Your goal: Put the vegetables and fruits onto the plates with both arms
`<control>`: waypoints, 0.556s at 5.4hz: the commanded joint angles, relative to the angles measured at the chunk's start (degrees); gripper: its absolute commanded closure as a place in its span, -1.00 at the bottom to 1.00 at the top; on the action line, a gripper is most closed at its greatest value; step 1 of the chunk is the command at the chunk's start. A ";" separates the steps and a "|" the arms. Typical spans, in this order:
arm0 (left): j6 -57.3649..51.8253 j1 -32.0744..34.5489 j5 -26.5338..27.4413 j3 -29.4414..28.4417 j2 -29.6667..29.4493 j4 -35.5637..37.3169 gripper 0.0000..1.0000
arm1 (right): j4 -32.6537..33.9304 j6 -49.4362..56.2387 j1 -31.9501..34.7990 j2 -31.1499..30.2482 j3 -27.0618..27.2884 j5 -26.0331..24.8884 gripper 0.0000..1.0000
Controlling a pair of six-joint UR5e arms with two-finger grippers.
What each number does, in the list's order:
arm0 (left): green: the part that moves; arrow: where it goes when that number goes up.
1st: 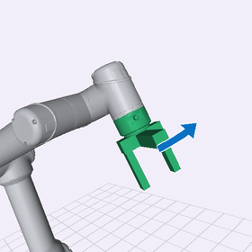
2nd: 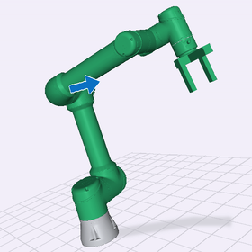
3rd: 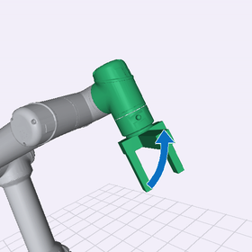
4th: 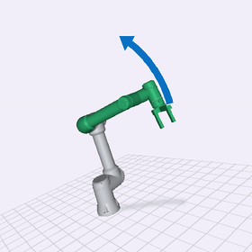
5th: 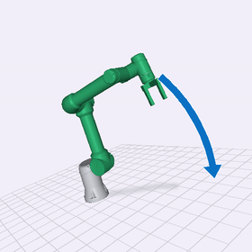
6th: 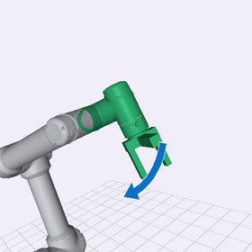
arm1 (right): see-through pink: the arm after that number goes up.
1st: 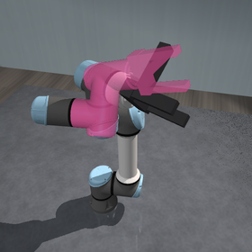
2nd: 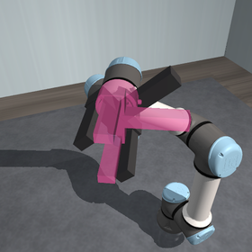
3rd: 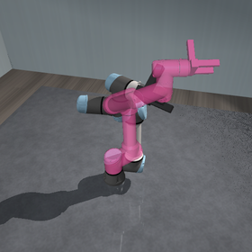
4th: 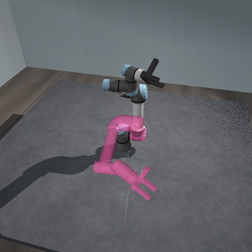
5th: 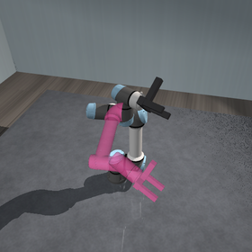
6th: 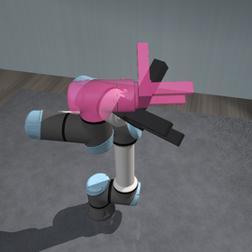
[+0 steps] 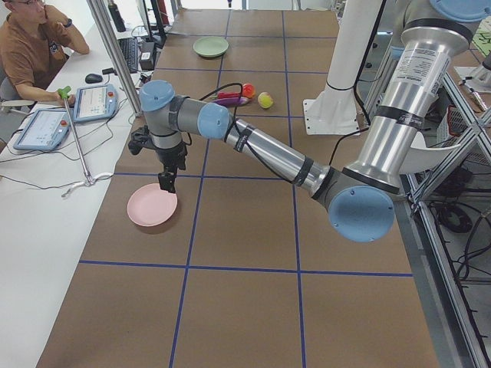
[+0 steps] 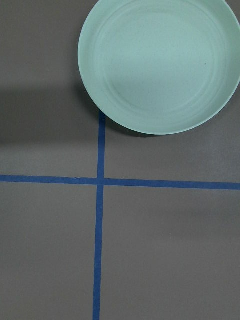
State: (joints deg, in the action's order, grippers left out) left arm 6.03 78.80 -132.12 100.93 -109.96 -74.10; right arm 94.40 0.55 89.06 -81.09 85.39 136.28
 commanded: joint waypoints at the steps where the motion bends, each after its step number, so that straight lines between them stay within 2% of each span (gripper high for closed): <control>1: 10.18 -8.27 -0.15 1.46 -4.17 -0.43 -1.00 | 0.00 -0.02 -0.03 0.50 -0.13 -0.05 -1.00; 2: 15.19 -12.75 -0.06 -0.97 -9.52 -2.08 -1.00 | 0.09 0.06 -0.03 0.50 -0.05 0.13 -1.00; 3: 21.51 -18.62 0.02 -2.39 -12.18 -4.62 -1.00 | 0.09 0.06 -0.03 0.50 -0.13 0.13 -1.00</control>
State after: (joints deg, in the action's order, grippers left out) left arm 22.14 65.11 -132.17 99.90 -119.24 -76.75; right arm 94.46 0.60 89.04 -80.61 85.30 136.37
